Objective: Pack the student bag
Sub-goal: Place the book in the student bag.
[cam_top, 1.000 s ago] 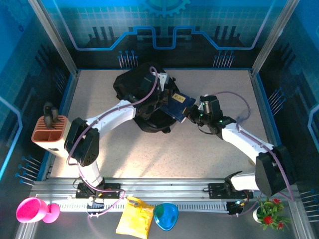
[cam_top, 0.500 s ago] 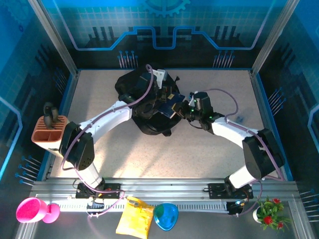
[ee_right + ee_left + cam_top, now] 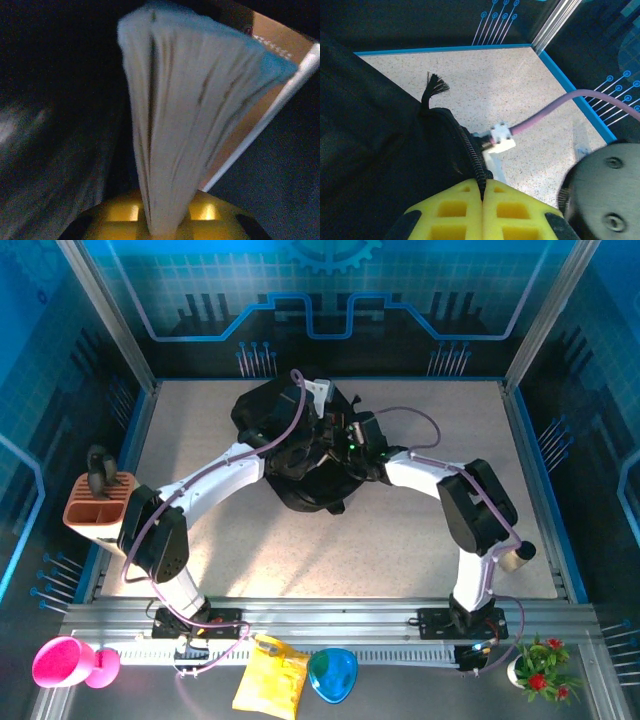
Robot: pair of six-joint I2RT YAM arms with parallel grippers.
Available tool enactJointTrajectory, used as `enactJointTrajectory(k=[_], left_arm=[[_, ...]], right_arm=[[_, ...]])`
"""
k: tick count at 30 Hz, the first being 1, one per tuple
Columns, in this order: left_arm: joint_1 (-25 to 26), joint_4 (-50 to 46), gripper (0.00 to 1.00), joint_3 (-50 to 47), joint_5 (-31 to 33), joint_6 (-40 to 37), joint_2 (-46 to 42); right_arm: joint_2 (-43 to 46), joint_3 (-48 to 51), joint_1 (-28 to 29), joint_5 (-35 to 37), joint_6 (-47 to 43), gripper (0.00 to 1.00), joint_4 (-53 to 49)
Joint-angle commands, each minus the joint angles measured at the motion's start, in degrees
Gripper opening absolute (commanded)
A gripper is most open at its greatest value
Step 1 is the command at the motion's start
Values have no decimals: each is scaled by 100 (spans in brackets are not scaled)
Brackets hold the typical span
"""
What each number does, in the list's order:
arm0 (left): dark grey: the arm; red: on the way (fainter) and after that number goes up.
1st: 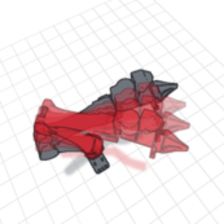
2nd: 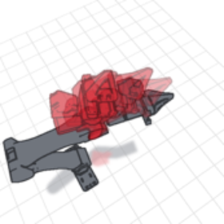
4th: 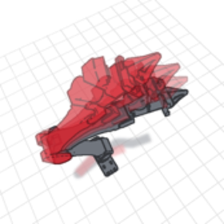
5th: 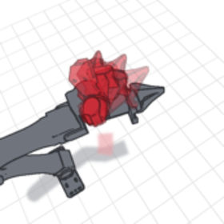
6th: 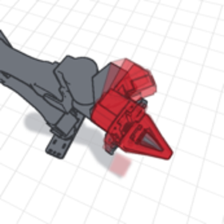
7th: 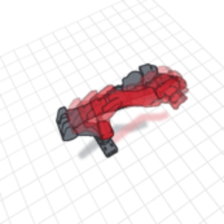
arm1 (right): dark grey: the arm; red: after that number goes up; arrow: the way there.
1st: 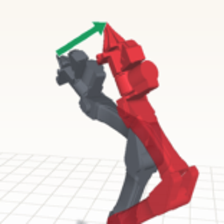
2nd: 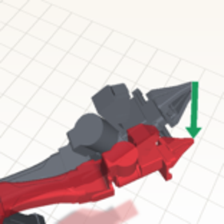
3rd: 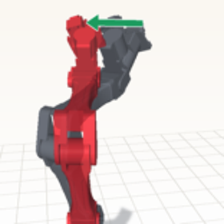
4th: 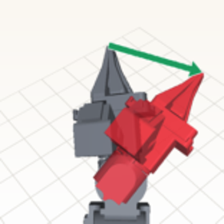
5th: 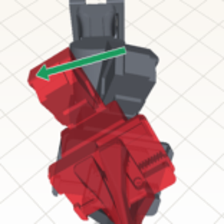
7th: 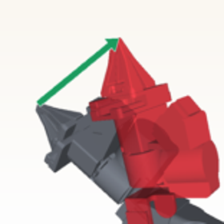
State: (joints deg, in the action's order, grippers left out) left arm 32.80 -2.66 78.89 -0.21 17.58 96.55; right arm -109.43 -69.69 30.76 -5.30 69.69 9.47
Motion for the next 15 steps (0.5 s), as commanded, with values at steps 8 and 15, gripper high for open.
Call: enactJointTrajectory(k=[8, 15], left_arm=[[-24, 441, 4, -123, 17, 221, -422], [-101, 582, 4, -272, 113, 287, -513]], right_arm=[[-878, -266, 105, -143, 355, 28, 537], [-799, -62, 53, -141, 336, 32, 564]])
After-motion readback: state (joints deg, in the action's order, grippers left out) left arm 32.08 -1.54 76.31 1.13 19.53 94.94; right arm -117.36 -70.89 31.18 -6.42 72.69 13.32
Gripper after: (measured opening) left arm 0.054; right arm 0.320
